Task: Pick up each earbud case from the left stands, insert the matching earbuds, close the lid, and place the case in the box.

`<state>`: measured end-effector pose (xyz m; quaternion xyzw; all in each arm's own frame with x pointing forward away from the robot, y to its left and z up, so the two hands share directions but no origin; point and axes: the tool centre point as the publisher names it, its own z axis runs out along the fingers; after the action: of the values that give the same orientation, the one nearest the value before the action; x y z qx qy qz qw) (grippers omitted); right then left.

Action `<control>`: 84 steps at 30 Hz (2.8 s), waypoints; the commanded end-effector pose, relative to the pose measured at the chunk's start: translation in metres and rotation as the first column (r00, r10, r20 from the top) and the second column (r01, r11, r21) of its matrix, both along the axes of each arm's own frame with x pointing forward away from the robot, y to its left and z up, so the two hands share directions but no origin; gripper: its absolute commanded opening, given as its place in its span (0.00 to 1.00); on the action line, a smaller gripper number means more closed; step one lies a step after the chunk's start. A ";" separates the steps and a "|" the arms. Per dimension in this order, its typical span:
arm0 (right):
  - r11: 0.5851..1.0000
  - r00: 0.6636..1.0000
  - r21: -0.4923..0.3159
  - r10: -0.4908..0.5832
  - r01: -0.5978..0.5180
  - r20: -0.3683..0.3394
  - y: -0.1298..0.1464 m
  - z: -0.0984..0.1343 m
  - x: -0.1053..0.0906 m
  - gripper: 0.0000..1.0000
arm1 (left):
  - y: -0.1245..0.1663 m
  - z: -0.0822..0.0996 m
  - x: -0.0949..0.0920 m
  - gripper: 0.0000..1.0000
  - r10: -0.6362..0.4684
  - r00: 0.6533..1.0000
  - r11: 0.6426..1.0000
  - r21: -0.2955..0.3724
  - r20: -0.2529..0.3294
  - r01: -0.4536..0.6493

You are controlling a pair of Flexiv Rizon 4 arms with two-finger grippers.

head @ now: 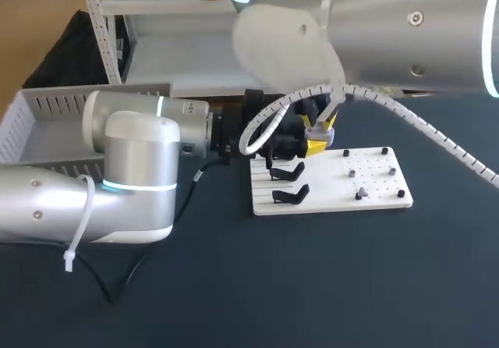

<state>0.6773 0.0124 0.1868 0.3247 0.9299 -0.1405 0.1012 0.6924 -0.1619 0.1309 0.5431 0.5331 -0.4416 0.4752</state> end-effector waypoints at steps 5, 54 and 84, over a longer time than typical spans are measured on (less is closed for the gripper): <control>0.996 0.999 0.080 0.031 -0.034 0.040 -0.008 0.015 -0.023 0.28 | 0.000 0.000 0.001 0.00 0.000 1.000 1.000 0.002 0.000 0.000; 0.898 0.938 0.354 0.152 -0.263 0.312 -0.031 0.021 -0.056 1.00 | 0.000 0.000 0.001 0.00 0.000 1.000 1.000 0.002 0.000 0.000; 0.860 0.915 0.365 0.243 -0.357 0.323 -0.070 -0.085 -0.073 1.00 | 0.000 0.000 0.001 0.00 0.000 1.000 1.000 0.002 0.000 0.000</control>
<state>0.6012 -0.0564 0.1122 0.2086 0.9577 0.1066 0.1672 0.6924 -0.1618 0.1310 0.5432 0.5332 -0.4415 0.4750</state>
